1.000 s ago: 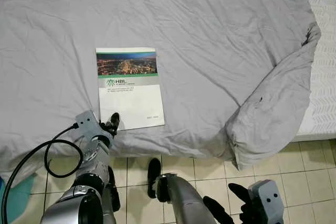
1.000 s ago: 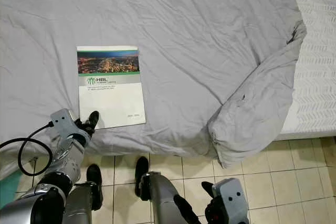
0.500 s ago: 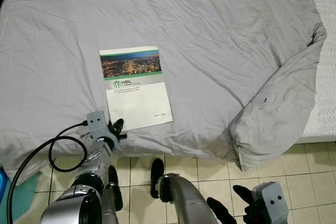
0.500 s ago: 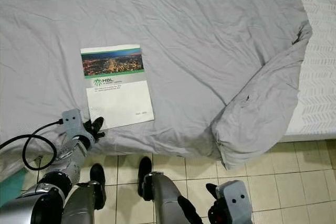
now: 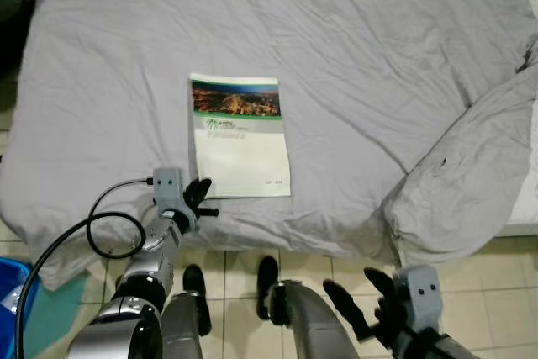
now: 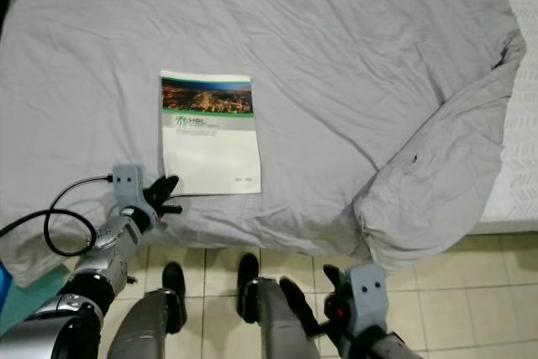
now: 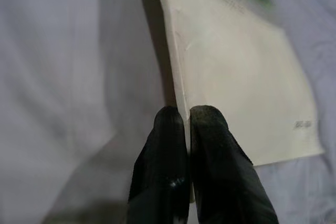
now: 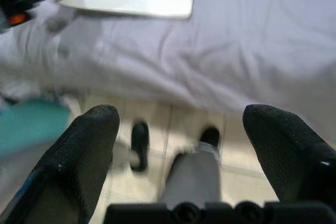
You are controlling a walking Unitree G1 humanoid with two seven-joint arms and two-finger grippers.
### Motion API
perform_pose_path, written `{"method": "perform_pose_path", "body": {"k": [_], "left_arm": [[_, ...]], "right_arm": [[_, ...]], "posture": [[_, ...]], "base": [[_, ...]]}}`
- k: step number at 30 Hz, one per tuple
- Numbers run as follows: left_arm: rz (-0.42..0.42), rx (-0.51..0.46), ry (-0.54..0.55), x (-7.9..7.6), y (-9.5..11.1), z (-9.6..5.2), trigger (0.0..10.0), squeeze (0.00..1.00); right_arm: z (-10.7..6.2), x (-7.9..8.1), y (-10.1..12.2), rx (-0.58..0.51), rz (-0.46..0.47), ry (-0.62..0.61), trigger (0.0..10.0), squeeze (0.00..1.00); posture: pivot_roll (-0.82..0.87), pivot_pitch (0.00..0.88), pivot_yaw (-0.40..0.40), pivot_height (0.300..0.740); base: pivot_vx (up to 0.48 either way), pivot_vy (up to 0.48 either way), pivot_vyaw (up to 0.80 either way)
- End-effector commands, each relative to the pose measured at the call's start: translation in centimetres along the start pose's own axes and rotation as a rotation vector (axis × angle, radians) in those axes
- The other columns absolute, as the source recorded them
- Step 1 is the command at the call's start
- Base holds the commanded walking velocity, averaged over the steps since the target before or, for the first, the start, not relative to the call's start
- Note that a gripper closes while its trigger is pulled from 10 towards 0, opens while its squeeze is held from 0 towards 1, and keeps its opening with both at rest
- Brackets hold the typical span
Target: Clean up the room
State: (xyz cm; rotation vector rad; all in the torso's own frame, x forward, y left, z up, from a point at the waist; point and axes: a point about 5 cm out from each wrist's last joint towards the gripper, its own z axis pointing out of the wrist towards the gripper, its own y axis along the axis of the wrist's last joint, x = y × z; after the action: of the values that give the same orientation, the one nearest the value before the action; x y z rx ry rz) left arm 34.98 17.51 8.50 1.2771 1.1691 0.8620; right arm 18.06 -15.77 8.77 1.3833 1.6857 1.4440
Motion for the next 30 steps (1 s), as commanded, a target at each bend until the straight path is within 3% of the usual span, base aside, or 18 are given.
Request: {"method": "perform_pose_path", "body": {"k": [1,5,6,7,9,10,13,14,18,21,22,26,30], "left_arm": [[0.087,-0.067,-0.058,-0.4,1.6,0.1,0.0,0.0],[0.186,-0.088,-0.091,-0.8,2.4,0.0,0.0,0.0],[0.199,-0.117,-0.085,-0.8,3.0,-0.3,0.0,0.0],[0.219,-0.121,-0.08,-0.7,3.0,-0.5,0.0,0.0],[0.232,-0.123,-0.077,-0.6,2.9,-0.6,0.0,0.0],[0.231,-0.133,-0.065,-0.5,3.1,-1.0,0.0,0.0],[0.271,-0.17,-0.072,-1.1,3.8,-2.0,0.0,0.0],[0.305,-0.179,-0.075,-1.4,4.0,-2.5,0.0,0.0],[0.301,-0.186,-0.087,-1.9,4.3,-2.4,0.0,0.0],[0.338,-0.197,-0.098,-3.0,4.3,-2.4,0.0,0.0],[0.333,-0.181,-0.092,-3.1,3.9,-2.4,10.0,0.0],[0.333,-0.162,-0.063,-3.5,2.9,-2.7,10.0,0.0],[0.304,-0.085,-0.058,-4.7,0.0,-2.3,10.0,0.0]], "right_arm": [[1.2,-0.5,-1.2,0.022,0.027,-0.04,10.0,0.0],[3.4,-1.1,-0.7,-0.034,0.073,-0.092,10.0,0.0],[3.8,-1.3,-0.2,-0.065,0.071,-0.109,10.0,0.0],[4.2,-1.7,0.1,-0.087,0.063,-0.13,10.0,0.0],[4.5,-1.9,0.4,-0.101,0.056,-0.144,10.0,0.0],[4.7,-2.8,1.2,-0.156,0.039,-0.192,10.0,0.0],[4.1,-4.7,2.6,-0.237,-0.039,-0.32,10.0,0.0],[3.7,-5.9,3.0,-0.257,-0.132,-0.41,10.0,0.0],[3.6,-7.2,3.3,-0.283,-0.185,-0.5,10.0,0.0],[2.8,-8.6,4.4,-0.369,-0.271,-0.594,10.0,0.0],[2.6,-8.8,4.5,-0.379,-0.271,-0.606,10.0,0.0],[2.4,-9.3,4.4,-0.399,-0.262,-0.636,10.0,0.0],[3.7,-9.1,3.9,-0.388,-0.203,-0.597,10.0,0.0]], "posture": [[-0.08,0.356,-0.059,0.74],[-0.03,0.252,-0.011,0.74],[-0.02,0.236,-0.005,0.74],[0.0,0.158,0.011,0.74],[0.0,0.158,0.011,0.74],[0.01,0.102,0.025,0.74],[0.03,0.046,0.034,0.74],[0.04,0.01,0.04,0.74],[0.04,0.0,0.033,0.74],[0.04,0.0,0.018,0.74],[0.04,0.0,0.015,0.74],[0.04,0.0,-0.003,0.74],[0.01,0.0,-0.005,0.74]], "base": [[0.0,0.0,0.0],[0.0,0.0,0.0],[0.0,0.0,0.0],[0.0,0.0,0.0],[0.0,0.0,0.0],[0.0,0.0,0.0],[0.0,0.0,0.0],[0.0,0.0,0.0],[0.0,0.0,0.0],[0.0,0.0,0.0],[0.0,0.0,0.0],[0.0,0.0,0.0],[0.0,-0.48,0.0]]}}
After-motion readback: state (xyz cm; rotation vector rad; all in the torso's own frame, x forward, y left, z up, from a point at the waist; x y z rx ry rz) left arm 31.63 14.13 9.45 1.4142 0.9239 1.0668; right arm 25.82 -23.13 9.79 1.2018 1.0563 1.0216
